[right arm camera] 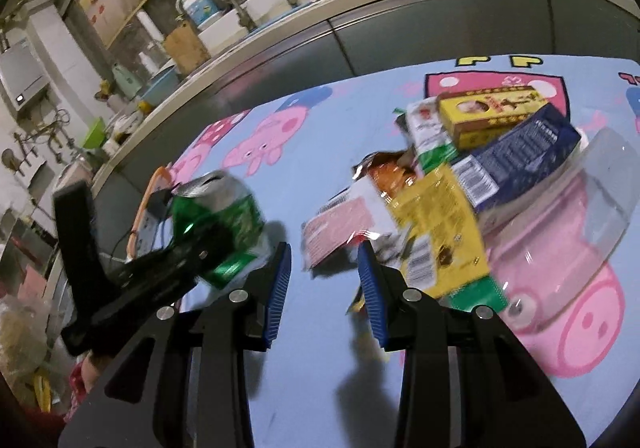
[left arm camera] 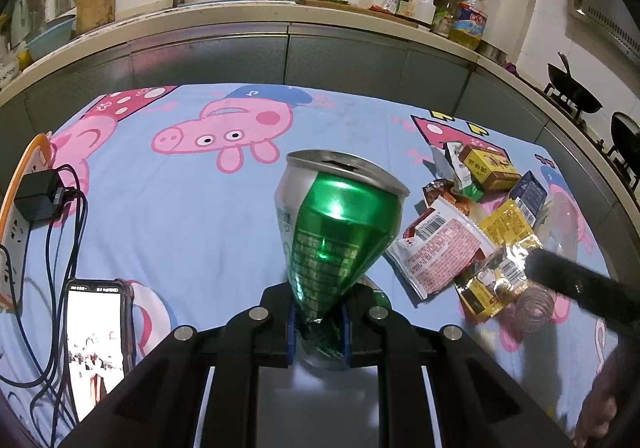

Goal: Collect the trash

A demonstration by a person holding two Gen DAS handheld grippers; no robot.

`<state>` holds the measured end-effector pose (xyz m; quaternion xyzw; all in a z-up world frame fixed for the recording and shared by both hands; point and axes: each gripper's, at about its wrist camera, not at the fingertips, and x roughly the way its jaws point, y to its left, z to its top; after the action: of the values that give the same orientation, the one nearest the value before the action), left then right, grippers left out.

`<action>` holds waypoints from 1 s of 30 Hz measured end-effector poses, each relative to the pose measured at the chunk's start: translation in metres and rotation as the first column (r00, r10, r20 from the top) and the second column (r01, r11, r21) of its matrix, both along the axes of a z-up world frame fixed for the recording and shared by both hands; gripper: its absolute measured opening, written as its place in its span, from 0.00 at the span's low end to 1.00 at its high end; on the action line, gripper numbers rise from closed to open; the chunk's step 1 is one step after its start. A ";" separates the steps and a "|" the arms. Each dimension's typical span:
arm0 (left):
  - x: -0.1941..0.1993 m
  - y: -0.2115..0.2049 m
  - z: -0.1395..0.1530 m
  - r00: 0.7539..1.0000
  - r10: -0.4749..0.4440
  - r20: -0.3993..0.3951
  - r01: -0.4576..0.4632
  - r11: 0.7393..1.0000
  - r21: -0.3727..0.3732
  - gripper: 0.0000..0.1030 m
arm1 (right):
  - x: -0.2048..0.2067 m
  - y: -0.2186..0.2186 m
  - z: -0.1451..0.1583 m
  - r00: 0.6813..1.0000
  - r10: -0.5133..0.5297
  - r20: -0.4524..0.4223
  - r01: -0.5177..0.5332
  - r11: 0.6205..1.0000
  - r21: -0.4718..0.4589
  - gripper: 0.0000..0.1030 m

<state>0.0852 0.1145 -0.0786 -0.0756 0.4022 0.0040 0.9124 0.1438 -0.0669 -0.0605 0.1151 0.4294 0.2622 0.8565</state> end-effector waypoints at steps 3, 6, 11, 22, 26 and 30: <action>0.001 0.001 -0.001 1.000 -0.004 0.001 0.004 1.000 -0.008 0.16 | 0.013 0.001 -0.004 1.000 -0.020 -0.007 0.020 0.999 -0.029 0.38; 0.004 0.002 -0.003 1.000 -0.010 -0.001 0.010 1.000 -0.015 0.16 | 0.024 0.005 -0.009 0.999 -0.032 -0.008 0.032 0.998 -0.056 0.45; 0.009 0.002 -0.005 1.000 -0.020 -0.011 0.020 1.000 -0.019 0.17 | 0.042 0.014 -0.020 0.999 -0.037 -0.015 0.035 0.994 -0.107 0.48; 0.019 0.007 -0.012 0.999 -0.023 -0.022 0.023 0.999 -0.025 0.22 | 0.041 0.049 -0.034 0.989 0.102 -0.105 -0.105 0.994 -0.027 0.49; 0.020 0.011 -0.013 0.999 -0.028 -0.019 0.027 0.999 -0.041 0.22 | 0.034 0.041 -0.029 0.986 0.093 -0.138 -0.083 0.994 0.078 0.49; 0.020 0.013 -0.014 0.999 -0.044 -0.012 0.044 0.998 -0.055 0.19 | 0.021 0.020 -0.036 0.953 0.117 -0.280 -0.022 0.947 0.321 0.48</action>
<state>0.1052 0.1275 -0.0925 -0.0918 0.4095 -0.0266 0.9073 0.1649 -0.0467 -0.0968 0.2725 0.5089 0.3373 0.7436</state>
